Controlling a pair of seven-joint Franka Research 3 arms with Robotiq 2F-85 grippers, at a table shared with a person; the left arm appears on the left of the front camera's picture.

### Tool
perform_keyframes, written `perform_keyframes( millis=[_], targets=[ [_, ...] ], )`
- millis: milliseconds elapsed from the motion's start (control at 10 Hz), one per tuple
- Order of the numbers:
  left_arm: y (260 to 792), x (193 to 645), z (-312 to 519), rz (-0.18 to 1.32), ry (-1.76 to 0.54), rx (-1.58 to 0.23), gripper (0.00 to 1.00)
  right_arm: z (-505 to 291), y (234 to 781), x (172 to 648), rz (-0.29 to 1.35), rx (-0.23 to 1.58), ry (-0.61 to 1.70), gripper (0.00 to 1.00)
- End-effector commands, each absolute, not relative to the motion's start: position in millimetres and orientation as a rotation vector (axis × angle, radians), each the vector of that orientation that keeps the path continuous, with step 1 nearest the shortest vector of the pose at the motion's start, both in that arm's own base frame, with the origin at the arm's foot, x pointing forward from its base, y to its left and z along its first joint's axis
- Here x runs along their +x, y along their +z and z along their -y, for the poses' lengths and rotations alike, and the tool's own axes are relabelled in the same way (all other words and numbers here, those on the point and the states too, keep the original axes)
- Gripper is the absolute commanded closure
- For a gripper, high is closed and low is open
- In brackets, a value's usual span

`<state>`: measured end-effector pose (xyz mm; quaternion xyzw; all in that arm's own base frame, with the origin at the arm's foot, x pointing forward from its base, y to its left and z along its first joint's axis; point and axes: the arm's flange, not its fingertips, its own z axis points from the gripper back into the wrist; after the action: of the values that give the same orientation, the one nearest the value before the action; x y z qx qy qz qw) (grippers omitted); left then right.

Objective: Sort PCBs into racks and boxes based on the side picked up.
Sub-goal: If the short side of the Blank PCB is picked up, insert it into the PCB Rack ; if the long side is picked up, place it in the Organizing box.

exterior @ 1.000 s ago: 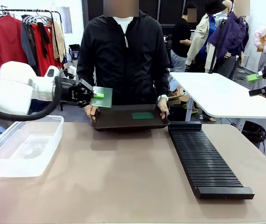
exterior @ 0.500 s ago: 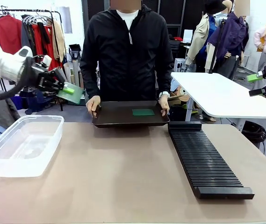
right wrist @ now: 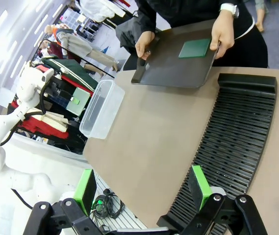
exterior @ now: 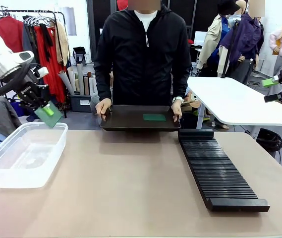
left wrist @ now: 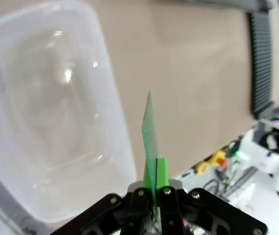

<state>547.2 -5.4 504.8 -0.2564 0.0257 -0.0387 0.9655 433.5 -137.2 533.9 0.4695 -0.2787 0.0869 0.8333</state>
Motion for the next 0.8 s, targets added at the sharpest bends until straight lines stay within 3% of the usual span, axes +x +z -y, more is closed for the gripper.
perform_keyframes(
  millis=[0,300,700],
  targets=[
    [512,556,9,-0.155,-0.117,-0.401,1.00,136,536,433,0.587,0.985,0.190,0.00],
    [497,563,2,-0.142,-0.159,-0.235,1.00,136,536,433,0.587,0.985,0.190,0.00],
    [472,556,-18,-0.016,-0.190,-0.296,1.00,136,536,433,0.587,0.985,0.190,0.00]
  ],
)
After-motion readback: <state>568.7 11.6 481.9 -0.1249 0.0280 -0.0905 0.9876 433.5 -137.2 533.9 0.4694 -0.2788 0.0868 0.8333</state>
